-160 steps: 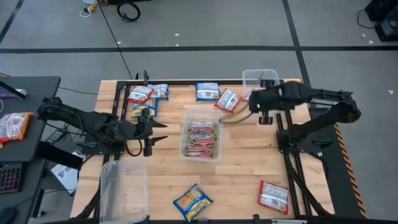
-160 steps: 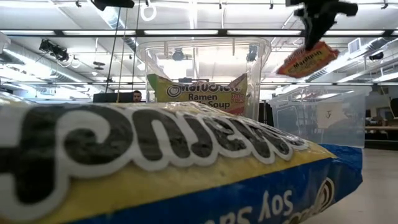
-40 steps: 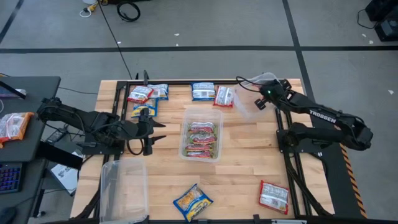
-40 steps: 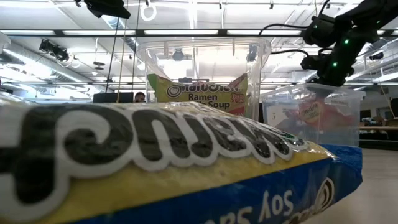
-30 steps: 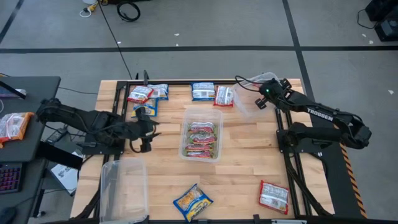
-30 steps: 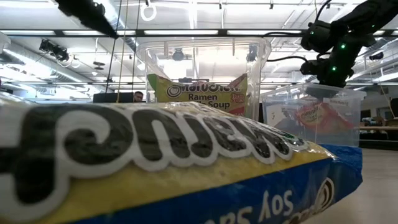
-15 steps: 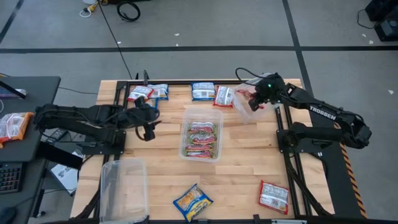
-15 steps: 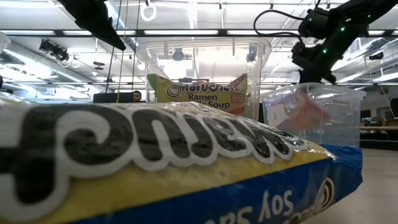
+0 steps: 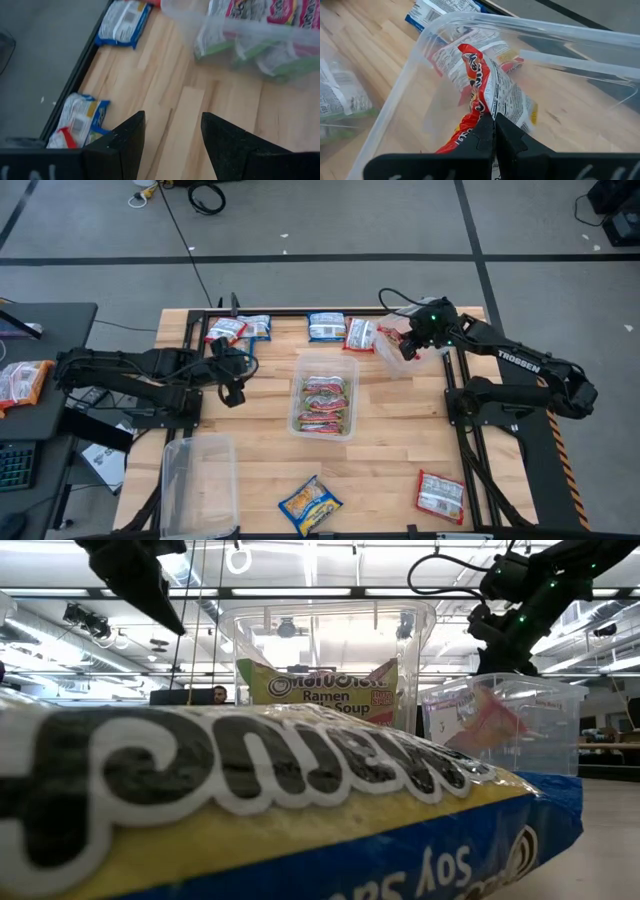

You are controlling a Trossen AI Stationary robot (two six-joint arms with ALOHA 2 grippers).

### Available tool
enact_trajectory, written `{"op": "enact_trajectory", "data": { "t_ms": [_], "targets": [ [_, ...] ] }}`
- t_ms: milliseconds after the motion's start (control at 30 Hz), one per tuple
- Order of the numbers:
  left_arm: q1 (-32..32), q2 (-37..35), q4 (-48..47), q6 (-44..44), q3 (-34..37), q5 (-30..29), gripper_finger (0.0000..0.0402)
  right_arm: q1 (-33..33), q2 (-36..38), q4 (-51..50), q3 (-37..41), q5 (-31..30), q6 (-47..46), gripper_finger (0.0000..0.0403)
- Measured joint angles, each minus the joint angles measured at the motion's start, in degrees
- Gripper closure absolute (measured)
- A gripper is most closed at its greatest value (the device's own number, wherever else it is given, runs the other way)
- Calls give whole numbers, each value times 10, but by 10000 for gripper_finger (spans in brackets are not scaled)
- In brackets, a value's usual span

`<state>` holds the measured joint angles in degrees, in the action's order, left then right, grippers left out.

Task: Sort Maruchan noodles
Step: Put the red noodle pack into the top transparent container

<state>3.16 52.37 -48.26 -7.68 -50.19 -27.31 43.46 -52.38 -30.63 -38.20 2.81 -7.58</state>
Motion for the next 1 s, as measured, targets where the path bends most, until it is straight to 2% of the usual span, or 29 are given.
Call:
{"op": "enact_trajectory", "data": {
  "t_ms": [133,233,500,767,1000],
  "targets": [
    [0,-7,-12,-9,0,16,205,0,0,1,0,4,-1,395],
    [0,-18,-5,-9,0,37,205,0,0,1,0,38,-11,395],
    [1,-47,17,-7,0,39,205,-10,-20,22,0,109,-68,395],
    [27,-53,21,-11,0,43,205,-43,-18,74,0,108,-126,395],
    [47,-52,31,-16,0,43,205,-40,-24,42,0,101,-163,395]
  ]
}}
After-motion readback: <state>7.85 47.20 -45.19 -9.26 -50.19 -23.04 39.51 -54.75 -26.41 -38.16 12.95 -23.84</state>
